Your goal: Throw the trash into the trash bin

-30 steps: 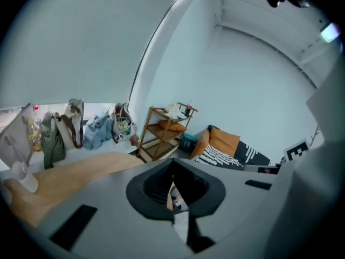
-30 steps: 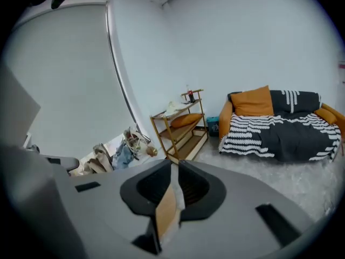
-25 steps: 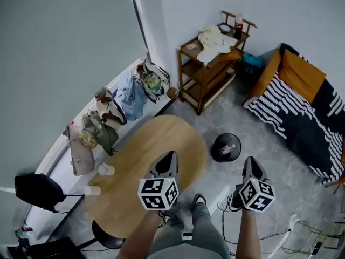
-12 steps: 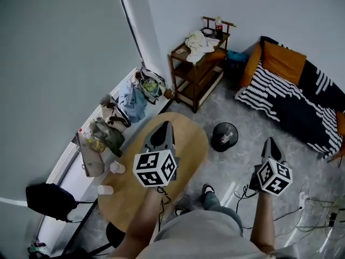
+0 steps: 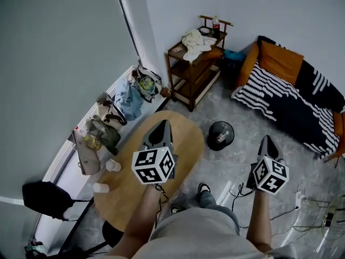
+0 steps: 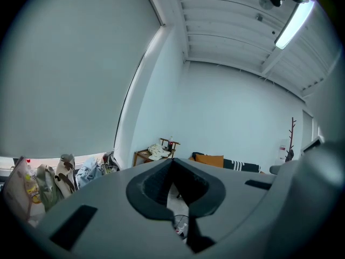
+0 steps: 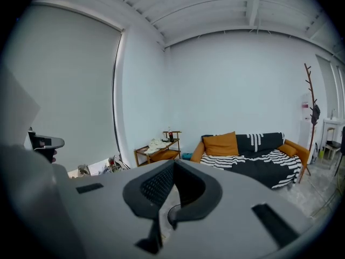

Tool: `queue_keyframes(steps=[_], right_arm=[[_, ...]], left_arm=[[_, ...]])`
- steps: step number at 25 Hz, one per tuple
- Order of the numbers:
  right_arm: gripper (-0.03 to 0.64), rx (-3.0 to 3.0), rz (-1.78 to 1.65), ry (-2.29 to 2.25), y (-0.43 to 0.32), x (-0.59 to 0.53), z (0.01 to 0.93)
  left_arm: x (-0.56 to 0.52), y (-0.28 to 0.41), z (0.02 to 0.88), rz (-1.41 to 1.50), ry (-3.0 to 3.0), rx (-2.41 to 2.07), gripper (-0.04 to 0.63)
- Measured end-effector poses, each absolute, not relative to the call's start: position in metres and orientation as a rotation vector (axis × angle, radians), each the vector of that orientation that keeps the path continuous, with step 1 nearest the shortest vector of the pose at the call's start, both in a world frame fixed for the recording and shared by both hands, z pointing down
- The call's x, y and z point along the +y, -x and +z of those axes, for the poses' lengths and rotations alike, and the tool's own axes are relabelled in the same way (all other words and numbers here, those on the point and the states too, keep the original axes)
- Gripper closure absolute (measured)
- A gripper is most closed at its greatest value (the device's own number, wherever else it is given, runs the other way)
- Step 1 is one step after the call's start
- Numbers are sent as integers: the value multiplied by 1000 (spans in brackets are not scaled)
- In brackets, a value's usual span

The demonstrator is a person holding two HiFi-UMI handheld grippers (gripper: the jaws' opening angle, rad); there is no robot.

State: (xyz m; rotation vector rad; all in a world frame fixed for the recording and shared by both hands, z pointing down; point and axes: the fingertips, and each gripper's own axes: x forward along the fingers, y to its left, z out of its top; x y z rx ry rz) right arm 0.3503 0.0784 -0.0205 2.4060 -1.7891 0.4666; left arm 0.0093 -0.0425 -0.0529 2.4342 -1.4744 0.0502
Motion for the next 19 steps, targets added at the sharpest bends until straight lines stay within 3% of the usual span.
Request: queue_keyframes(steps=[19], right_arm=[[614, -1809, 489, -2397, -353, 92, -26]], left_arm=[[-33, -16, -55, 43, -2436, -1459, 577]])
